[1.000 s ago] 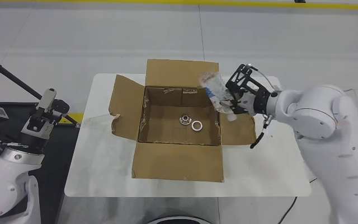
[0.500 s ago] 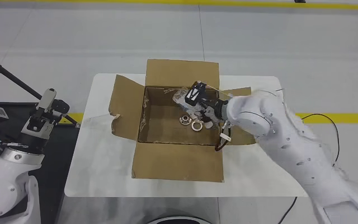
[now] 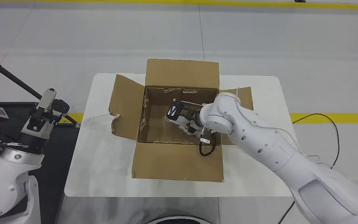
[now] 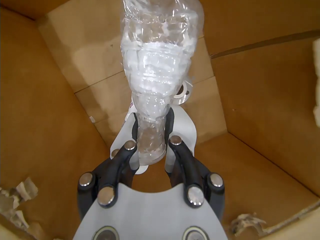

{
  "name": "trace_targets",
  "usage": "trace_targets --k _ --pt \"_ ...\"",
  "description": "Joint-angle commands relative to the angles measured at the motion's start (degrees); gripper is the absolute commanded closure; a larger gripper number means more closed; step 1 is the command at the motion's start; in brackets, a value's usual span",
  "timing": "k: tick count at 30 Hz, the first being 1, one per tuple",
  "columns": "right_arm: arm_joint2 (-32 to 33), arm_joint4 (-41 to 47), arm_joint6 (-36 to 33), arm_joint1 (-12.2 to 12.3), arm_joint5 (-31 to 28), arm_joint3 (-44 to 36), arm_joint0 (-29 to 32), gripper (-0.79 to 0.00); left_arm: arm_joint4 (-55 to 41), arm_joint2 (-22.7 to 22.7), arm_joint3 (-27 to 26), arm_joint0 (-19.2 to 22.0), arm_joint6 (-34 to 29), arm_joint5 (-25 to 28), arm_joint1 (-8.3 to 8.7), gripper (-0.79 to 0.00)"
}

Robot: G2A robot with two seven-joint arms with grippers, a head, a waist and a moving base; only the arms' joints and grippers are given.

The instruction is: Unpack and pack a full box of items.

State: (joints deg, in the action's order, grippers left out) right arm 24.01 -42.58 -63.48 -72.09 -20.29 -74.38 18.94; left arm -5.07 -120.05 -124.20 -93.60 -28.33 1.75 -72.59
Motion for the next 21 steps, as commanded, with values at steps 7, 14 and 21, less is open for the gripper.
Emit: trace_targets --k 7,14,21 --pt "-1.87 -0.15 0.21 -2.86 -0.52 4.98 -1.09 -0.329 0.0 0.0 0.0 0.0 0.0 0.0 0.0 -0.785" --pt "-1.07 0.57 -0.24 -3.84 -1.08 5.79 -1.36 -0.785 -0.05 0.18 -0.02 -0.08 0.46 0.09 0.0 -0.785" --pt "4.39 2.01 -1.55 -1.81 -1.69 -0.73 -0.1 -0.785 1.83 1.5 2.29 -0.34 -2.29 0.05 0.46 -0.785"
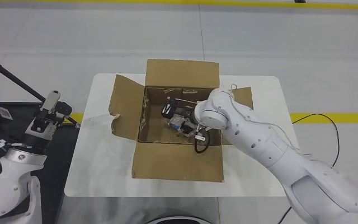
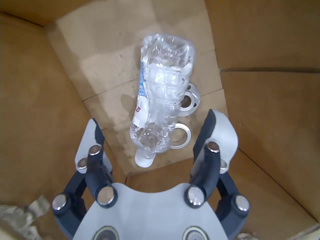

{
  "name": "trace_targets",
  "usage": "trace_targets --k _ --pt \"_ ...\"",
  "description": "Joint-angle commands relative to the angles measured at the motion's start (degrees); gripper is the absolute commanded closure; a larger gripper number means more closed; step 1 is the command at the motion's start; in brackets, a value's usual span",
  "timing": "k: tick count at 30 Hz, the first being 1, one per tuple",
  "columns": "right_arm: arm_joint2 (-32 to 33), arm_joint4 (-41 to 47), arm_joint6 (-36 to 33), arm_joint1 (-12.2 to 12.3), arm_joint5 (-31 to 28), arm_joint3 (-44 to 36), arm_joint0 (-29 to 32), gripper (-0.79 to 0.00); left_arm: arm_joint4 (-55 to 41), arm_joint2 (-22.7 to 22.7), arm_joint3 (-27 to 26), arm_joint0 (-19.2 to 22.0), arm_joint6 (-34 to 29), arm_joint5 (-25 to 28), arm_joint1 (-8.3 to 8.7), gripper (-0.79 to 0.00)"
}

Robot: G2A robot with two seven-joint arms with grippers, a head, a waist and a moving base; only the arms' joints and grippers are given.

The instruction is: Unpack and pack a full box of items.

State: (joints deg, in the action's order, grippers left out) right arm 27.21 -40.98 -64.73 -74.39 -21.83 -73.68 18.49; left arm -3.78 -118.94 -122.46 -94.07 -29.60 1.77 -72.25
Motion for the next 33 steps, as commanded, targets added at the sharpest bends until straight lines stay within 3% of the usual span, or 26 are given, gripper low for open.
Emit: trace_targets --k 1,7,16,25,33 --pt "2.55 0.83 -0.89 1.13 -0.44 -3.14 0.91 -0.785 1.21 0.78 1.04 0.3 -2.1 0.22 0.26 -0.785" --pt "13.24 0.07 -2.75 5.8 0.37 -17.65 7.51 -0.785 4.25 3.79 3.63 1.23 -9.16 4.7 1.07 -0.785" --pt "31.8 -2.8 -0.64 11.18 4.06 -38.51 22.78 -0.785 7.46 8.07 5.32 2.63 -12.7 8.06 1.83 -0.785" --pt "46.53 3.28 2.54 13.35 6.35 -44.72 32.16 -0.785 10.62 12.44 5.6 4.73 -15.85 6.95 2.58 -0.785" --pt "46.53 3.28 2.54 13.35 6.35 -44.72 32.16 -0.785 12.66 15.35 5.28 6.34 -17.81 5.69 3.2 -0.785"
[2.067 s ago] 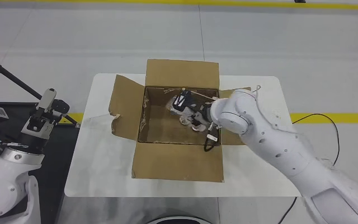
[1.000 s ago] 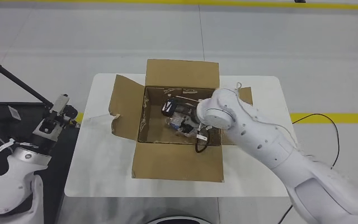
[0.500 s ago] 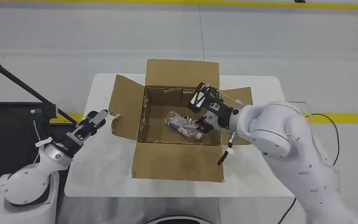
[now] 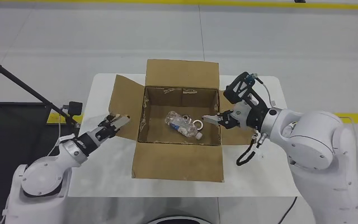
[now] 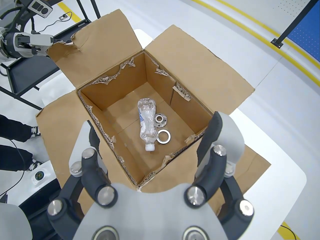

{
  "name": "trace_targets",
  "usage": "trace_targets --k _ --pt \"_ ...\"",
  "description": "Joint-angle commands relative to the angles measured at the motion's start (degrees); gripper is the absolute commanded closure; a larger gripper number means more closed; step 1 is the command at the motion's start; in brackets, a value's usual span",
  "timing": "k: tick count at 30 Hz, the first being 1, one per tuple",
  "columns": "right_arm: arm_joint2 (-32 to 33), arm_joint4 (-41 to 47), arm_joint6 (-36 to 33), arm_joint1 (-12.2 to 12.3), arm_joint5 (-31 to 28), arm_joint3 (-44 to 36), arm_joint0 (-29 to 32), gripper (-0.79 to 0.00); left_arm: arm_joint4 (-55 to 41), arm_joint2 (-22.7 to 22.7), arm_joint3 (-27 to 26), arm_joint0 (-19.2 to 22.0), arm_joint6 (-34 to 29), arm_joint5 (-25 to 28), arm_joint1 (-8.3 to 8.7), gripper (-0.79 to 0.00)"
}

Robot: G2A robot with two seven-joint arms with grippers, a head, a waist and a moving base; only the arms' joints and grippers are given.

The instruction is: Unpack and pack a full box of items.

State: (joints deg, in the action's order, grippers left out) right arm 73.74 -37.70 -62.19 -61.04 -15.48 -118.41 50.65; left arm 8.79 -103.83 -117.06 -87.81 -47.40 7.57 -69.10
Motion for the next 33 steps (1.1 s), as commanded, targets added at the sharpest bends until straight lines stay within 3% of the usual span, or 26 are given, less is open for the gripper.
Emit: trace_targets --k 1,7,12,21,26,33 --pt "0.01 0.0 0.0 0.0 0.0 0.0 0.0 -0.785 0.17 0.45 -0.29 0.14 0.07 -0.25 0.11 -0.785" --pt "1.57 1.41 2.91 0.08 0.98 1.2 1.33 -0.785 1.0 1.59 -1.5 0.3 0.27 -0.64 0.47 -0.785" --pt "8.59 11.38 4.11 0.72 -0.25 3.18 3.47 -0.785 1.69 3.2 -2.8 0.78 0.62 -1.36 0.71 -0.785" --pt "18.59 32.86 -3.39 2.24 -4.04 13.44 4.11 -0.785 3.03 8.13 -3.63 2.87 1.37 -3.0 1.0 -0.785" --pt "20.47 40.79 -9.02 3.01 -1.64 21.13 2.44 -0.785 3.86 11.42 -2.72 5.12 1.12 -4.46 1.12 -0.785" --pt "21.24 42.51 -12.13 3.6 0.05 25.57 0.59 -0.785 4.94 15.17 -0.99 8.25 0.46 -6.46 1.3 -0.785"
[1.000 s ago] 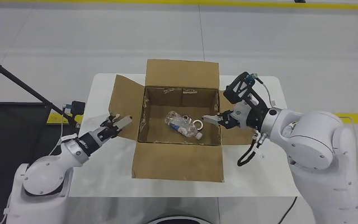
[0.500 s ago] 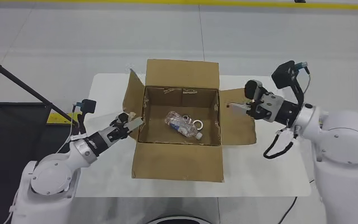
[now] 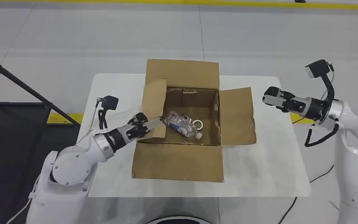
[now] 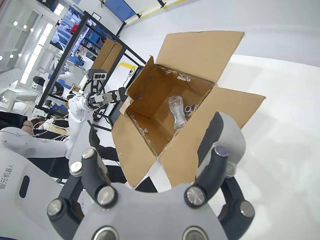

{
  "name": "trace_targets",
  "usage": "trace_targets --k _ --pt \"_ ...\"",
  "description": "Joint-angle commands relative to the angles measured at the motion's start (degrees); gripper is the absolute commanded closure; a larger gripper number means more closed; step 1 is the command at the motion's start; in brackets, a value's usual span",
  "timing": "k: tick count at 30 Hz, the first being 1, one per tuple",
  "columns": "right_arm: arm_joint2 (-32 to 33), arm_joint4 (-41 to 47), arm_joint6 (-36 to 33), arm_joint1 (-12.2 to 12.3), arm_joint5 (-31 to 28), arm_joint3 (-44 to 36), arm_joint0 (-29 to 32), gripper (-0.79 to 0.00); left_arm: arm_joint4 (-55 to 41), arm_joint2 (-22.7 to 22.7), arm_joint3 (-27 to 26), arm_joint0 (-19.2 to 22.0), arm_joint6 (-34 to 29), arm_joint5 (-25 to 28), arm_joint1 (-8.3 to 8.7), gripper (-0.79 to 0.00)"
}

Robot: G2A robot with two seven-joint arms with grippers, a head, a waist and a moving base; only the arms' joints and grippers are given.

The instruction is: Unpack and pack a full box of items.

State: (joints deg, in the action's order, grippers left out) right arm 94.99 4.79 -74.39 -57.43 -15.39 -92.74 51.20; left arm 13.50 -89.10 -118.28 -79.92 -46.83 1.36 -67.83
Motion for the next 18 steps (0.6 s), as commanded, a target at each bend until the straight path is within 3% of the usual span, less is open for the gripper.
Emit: trace_targets --k 1,9,18 --pt "-0.02 0.02 0.07 -0.01 -0.05 -0.09 0.04 -0.785 0.34 0.93 0.52 0.77 -0.27 -0.55 0.05 -0.785" --pt "-0.62 -0.72 1.16 0.17 1.52 0.87 0.96 -0.785 1.61 3.97 2.17 3.48 -0.87 -2.95 0.25 -0.785" --pt "-2.4 -0.55 -0.62 1.03 6.51 9.23 -2.57 -0.785 2.4 7.0 3.69 5.78 -1.84 -5.67 0.44 -0.785"
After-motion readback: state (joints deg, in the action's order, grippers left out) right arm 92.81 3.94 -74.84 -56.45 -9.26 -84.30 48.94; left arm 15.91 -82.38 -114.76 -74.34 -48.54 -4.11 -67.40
